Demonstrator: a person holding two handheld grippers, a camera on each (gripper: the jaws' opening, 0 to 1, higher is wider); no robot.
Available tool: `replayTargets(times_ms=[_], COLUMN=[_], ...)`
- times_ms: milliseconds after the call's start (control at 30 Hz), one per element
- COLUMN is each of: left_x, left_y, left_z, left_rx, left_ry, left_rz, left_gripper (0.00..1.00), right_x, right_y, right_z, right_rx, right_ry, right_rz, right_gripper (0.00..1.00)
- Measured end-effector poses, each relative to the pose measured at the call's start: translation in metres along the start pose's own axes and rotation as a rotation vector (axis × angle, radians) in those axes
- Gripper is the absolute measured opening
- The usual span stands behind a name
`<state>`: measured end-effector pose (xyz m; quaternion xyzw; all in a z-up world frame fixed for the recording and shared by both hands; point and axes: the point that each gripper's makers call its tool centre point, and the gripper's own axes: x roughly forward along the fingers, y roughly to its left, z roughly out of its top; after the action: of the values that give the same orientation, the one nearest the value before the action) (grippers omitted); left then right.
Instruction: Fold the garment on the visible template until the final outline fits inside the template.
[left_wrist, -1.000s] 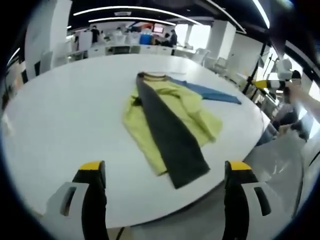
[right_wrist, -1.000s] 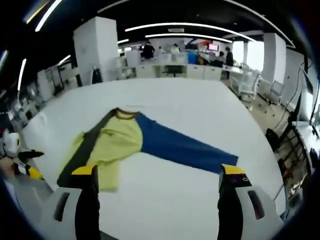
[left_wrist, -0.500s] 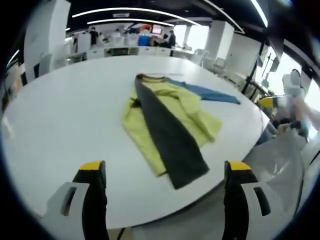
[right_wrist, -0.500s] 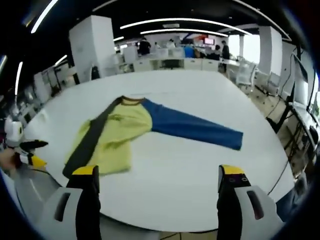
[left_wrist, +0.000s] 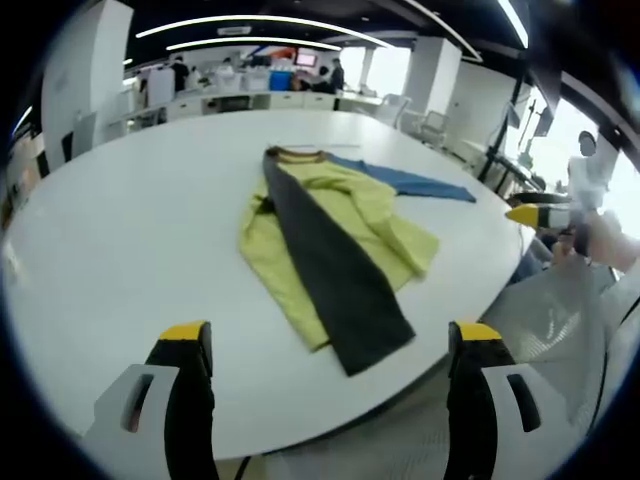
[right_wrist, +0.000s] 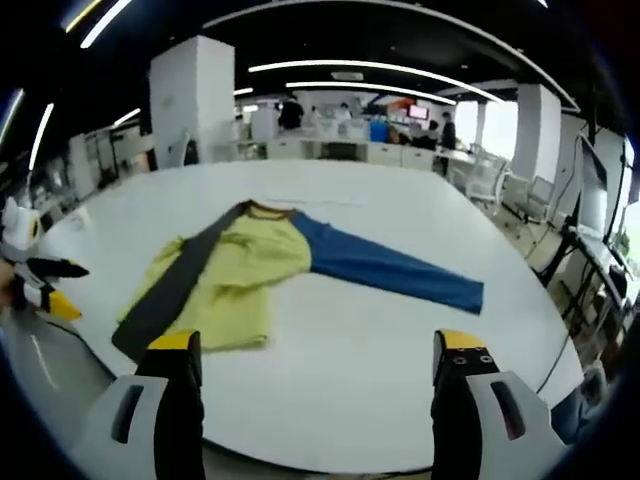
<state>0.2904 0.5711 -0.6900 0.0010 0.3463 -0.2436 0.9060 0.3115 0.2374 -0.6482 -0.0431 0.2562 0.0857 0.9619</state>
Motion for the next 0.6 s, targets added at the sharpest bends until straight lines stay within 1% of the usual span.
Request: replayTargets(times_ms=[67, 100, 133, 200, 233, 267, 333, 400, 467, 533, 600], left_x=[0.0, 0.0, 0.0, 0.0, 0.0, 0.001, 0.001, 0.003, 0.005, 0.007, 0.008], left_y=[0.0, 0.0, -0.001, -0.001, -0.001, -0.001, -0.002, -0.002, -0.003, -0.006, -0.008], left_z=[0.0, 0.0, 0.0, 0.0, 0.0, 0.0, -0.001, -0.002, -0.004, -0.009, -0.011], left_rx=[0.0, 0.001, 0.002, 0.005, 0.006, 0.008, 0.012, 0.02, 0.027, 0.022, 0.028], left_ry=[-0.001, -0.001, 0.0, 0.0, 0.0, 0.001, 0.005, 0.013, 0.025, 0.05, 0.064], left_rz=[-0.001, -0.002, -0.003, -0.004, -0.004, -0.004, -0.004, -0.003, -0.011, -0.031, -0.035], left_gripper=[0.95, 0.95, 0.95, 0.95, 0.95, 0.95, 0.95, 0.95, 0.96, 0.97, 0.98], right_x=[0.0, 0.0, -0.001, -0.002, -0.003, -0.003, -0.002, 0.0, -0.001, -0.001, -0.001], right_y=[0.002, 0.004, 0.006, 0.014, 0.013, 0.013, 0.017, 0.018, 0.017, 0.015, 0.011], right_z=[0.0, -0.001, 0.001, 0.016, 0.021, 0.024, 0.021, 0.017, 0.018, 0.018, 0.016], right_rx=[0.005, -0.008, -0.013, 0.007, -0.009, -0.047, -0.045, -0.065, -0.062, -0.057, -0.041], right_ry=[0.003, 0.002, -0.012, -0.117, -0.147, -0.159, -0.144, -0.121, -0.126, -0.128, -0.121], right_rz=[0.007, 0.009, 0.017, 0.052, 0.044, 0.027, 0.034, 0.029, 0.029, 0.021, 0.007], right_gripper=[0.95, 0.94, 0.94, 0.94, 0.92, 0.91, 0.9, 0.89, 0.89, 0.89, 0.88])
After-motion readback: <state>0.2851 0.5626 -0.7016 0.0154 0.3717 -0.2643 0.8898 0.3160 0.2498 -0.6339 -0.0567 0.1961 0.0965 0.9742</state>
